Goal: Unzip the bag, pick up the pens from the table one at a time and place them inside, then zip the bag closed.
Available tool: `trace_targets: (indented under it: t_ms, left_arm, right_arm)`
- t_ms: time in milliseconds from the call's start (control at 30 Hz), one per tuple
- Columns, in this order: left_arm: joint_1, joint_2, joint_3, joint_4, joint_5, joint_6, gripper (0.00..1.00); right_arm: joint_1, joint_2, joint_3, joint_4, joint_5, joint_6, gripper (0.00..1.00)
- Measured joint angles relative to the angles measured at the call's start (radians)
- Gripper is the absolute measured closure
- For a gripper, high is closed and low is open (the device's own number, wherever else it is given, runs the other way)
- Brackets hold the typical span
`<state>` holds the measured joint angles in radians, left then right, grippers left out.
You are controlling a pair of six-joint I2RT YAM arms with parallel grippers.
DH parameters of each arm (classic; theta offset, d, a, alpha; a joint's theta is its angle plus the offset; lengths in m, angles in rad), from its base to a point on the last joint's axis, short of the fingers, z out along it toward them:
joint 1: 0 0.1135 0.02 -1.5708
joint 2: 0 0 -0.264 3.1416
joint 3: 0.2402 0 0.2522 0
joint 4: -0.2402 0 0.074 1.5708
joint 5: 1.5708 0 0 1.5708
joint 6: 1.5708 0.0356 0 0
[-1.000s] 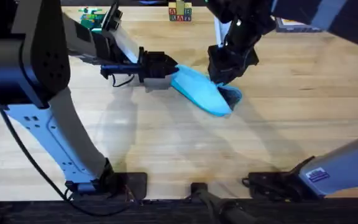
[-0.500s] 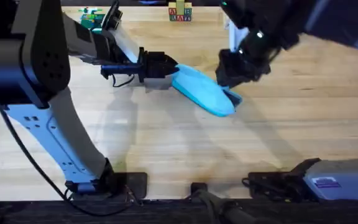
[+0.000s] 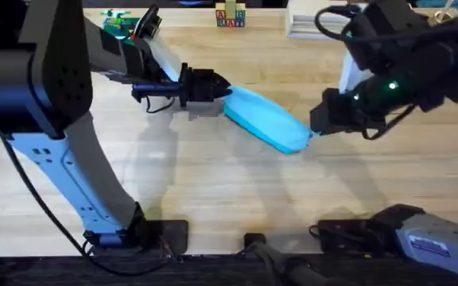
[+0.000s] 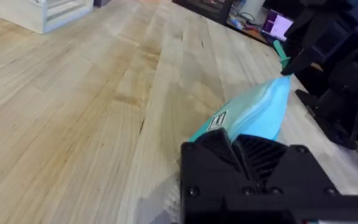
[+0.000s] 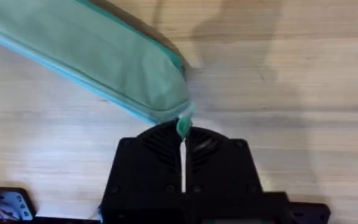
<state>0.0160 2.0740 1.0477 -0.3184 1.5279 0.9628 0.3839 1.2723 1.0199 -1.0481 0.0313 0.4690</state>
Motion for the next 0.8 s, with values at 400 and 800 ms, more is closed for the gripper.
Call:
trace_targets:
  t_ms: [400, 800]
  left_arm:
    - [-0.010, 0.000, 0.000, -0.003, -0.002, -0.029, 0.958]
    - [-0.010, 0.000, 0.000, -0.003, -0.003, -0.036, 0.959]
  right_arm:
    - [-0.173, -0.176, -0.218, 0.067, -0.071, -0.005, 0.968]
    - [-0.198, -0.176, -0.314, 0.158, -0.093, -0.056, 0.968]
